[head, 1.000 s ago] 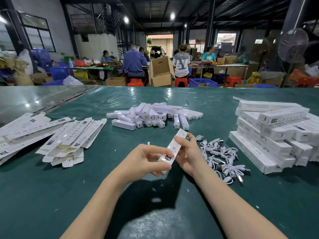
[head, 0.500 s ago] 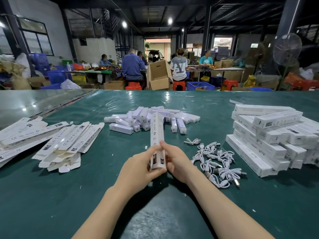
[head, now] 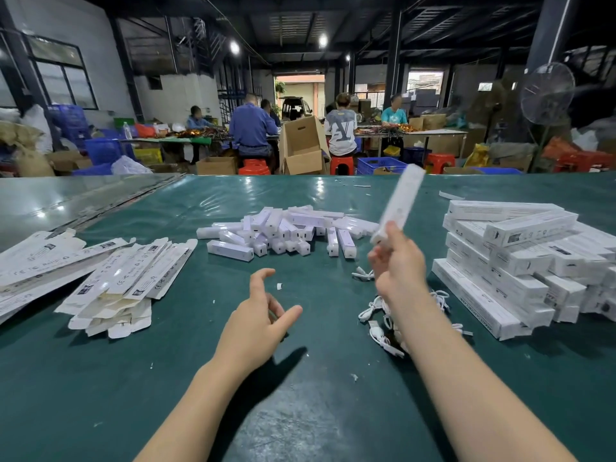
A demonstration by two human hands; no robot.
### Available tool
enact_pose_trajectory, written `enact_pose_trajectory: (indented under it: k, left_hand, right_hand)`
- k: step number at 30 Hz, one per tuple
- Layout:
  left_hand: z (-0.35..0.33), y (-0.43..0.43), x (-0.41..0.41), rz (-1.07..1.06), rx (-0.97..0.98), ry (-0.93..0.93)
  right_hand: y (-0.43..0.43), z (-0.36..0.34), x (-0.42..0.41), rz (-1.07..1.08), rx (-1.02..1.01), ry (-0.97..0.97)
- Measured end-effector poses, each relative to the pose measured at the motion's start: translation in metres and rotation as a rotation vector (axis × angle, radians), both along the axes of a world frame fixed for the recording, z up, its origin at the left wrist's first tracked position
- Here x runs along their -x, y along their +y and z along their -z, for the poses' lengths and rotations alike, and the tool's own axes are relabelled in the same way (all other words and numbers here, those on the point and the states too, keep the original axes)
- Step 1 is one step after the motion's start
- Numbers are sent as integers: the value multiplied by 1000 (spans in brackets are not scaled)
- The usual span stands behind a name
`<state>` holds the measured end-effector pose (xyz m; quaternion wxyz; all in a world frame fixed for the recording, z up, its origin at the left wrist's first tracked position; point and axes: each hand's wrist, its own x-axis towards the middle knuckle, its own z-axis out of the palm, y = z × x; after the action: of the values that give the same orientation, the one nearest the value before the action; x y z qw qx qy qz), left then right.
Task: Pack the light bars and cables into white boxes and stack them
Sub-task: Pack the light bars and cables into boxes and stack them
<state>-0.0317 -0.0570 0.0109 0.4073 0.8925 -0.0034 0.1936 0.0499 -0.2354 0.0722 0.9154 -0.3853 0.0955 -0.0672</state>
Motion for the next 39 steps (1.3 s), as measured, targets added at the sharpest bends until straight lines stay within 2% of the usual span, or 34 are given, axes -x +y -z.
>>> enact_pose_trajectory:
  k: [6,15,17,21,25,28,30,31,32,34,35,36,37,39]
  left_hand:
    - [3,-1,-2,49,-77,84]
    - [6,-1,-4,63,-89,100]
    - [6,-1,-4,65,-92,105]
    - [6,0,-4,69,-114,111]
    - [6,1,-3,77,-108,95]
    - [3,7,-4,-26,-141,45]
    - [0,16,-5,-154,-147,11]
    - [-1,22,-6,-213,-144,-4]
    - [-2,29,-7,-267,-140,-17]
    - [-3,42,-8,-369,-139,-30]
    - [-3,48,-9,-418,-144,-36]
    - [-3,54,-10,-469,-157,-45]
    - [-4,60,-10,-525,-177,-58]
    - [-7,71,-9,-642,-221,-58]
  right_hand:
    - [-53,-12,-6,190,-454,42]
    - [-64,-13,-5,163,-819,-82]
    - [-66,-14,-5,125,-853,-120]
    - [-68,-12,-6,88,-774,-166]
    - [-61,-3,-7,2,-698,-128]
    - [-36,7,-5,-49,-402,-43]
    - [-11,20,-2,-83,-11,-40]
    - [1,28,3,-95,240,-96]
    - [11,38,6,-103,586,-188]
    - [27,63,10,-162,1450,-418]
    - [30,72,10,-198,1780,-526]
    - [31,77,11,-241,1960,-582]
    - [32,78,12,-268,2005,-587]
    - [31,75,12,-267,1943,-569]
